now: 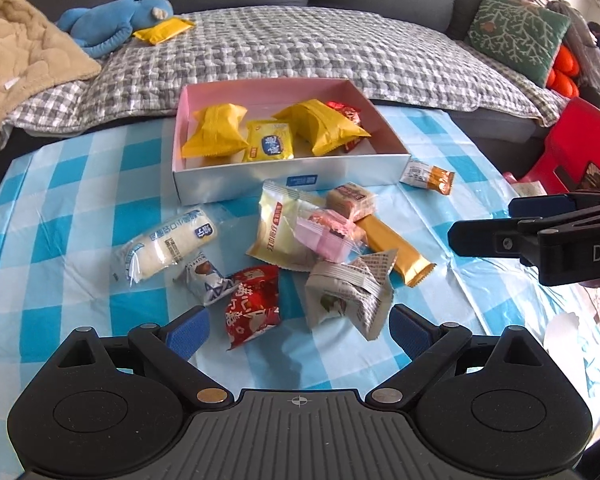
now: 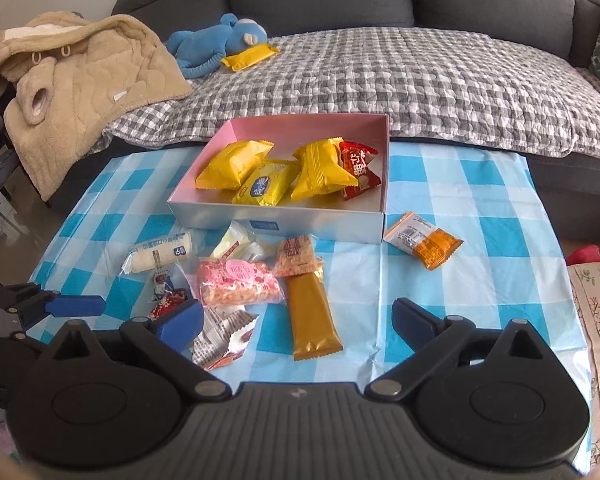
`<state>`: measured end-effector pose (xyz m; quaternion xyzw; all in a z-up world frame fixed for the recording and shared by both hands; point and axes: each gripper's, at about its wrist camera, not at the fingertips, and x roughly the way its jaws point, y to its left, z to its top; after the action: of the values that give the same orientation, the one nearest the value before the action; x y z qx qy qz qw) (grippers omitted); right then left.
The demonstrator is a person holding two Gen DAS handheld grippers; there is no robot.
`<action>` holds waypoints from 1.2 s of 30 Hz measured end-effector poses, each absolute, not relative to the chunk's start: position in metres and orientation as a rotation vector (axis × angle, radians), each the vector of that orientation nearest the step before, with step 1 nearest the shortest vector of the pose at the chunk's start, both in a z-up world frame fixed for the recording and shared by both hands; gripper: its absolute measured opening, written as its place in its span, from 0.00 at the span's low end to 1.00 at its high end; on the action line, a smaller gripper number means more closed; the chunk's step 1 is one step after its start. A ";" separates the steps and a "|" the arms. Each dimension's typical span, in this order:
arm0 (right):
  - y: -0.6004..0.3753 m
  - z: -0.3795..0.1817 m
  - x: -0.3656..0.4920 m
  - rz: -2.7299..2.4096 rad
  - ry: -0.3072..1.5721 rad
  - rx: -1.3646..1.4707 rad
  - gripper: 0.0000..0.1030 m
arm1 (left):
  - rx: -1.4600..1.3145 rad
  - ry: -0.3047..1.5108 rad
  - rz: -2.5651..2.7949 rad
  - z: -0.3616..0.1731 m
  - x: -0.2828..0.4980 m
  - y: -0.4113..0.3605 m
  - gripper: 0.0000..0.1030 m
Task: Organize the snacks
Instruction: 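Lift both tools out of the box back over the snack pile, then grasp the beige nut-kernel bag with the left tool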
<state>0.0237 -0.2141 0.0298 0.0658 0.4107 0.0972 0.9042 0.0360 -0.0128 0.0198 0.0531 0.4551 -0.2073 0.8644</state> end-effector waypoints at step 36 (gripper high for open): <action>-0.204 -0.007 -0.006 0.266 1.023 0.043 0.98 | 0.462 1.113 -0.896 -0.030 -0.057 -0.041 0.48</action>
<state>-0.0060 -0.2043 -0.0075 0.0207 0.4880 0.1271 0.8633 -0.0569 -0.0414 -0.0301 0.2097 0.5057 -0.4072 0.7311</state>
